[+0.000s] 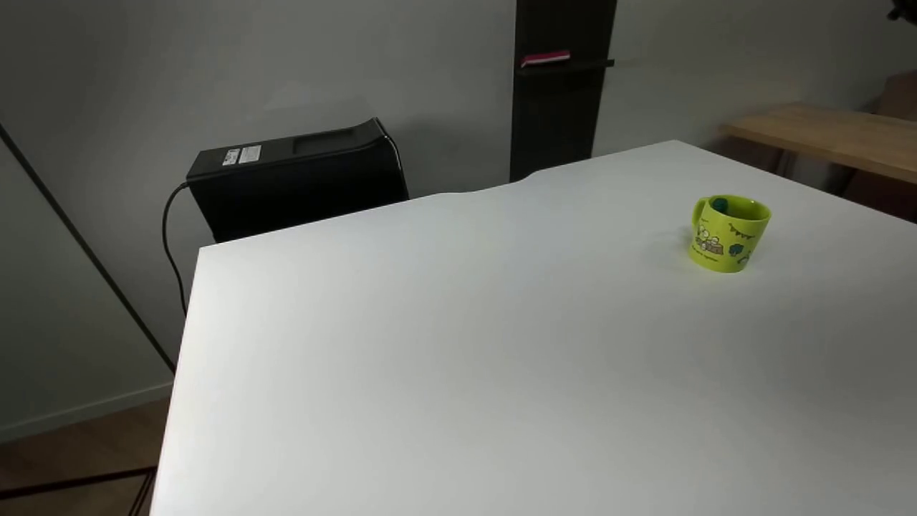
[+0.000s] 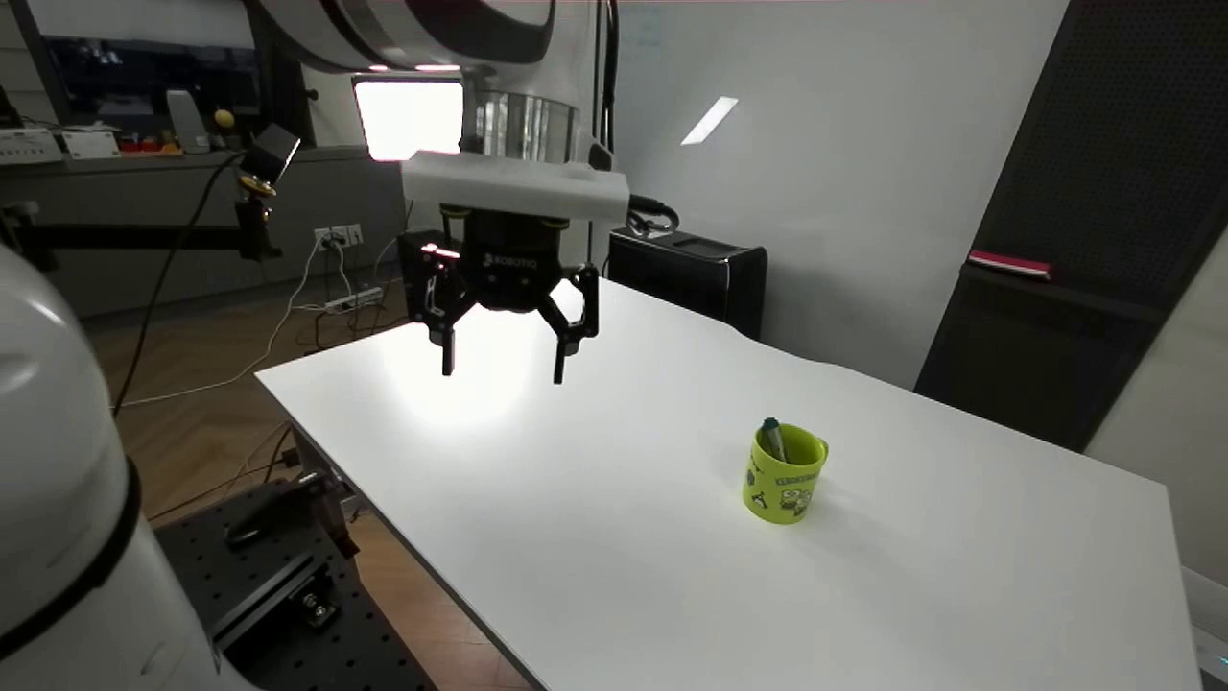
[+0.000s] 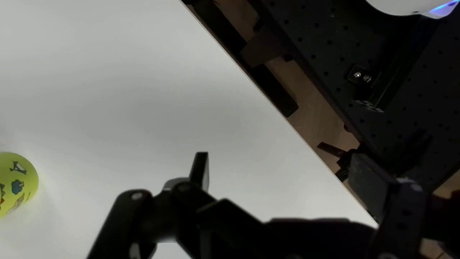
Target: Pick up the marker from the cup and place it on the table
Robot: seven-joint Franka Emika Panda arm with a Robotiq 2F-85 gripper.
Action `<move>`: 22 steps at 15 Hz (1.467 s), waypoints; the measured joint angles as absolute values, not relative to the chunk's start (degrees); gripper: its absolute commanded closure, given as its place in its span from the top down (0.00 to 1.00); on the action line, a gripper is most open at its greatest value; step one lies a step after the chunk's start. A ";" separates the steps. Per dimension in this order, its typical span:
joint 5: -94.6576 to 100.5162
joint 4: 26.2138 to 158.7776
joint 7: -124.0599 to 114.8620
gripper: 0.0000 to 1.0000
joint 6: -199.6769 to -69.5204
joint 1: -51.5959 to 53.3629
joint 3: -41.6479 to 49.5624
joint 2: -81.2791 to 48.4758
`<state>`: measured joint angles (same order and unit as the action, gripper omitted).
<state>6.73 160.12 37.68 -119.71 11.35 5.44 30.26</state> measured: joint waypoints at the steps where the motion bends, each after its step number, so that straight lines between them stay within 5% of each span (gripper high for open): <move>1: 6.77 160.15 37.84 1.00 -121.90 11.80 4.63 28.29; 11: 14.97 157.57 35.48 1.00 -142.95 8.73 -0.84 5.44; 22: 23.56 143.51 27.48 1.00 -144.32 4.65 -0.98 -9.72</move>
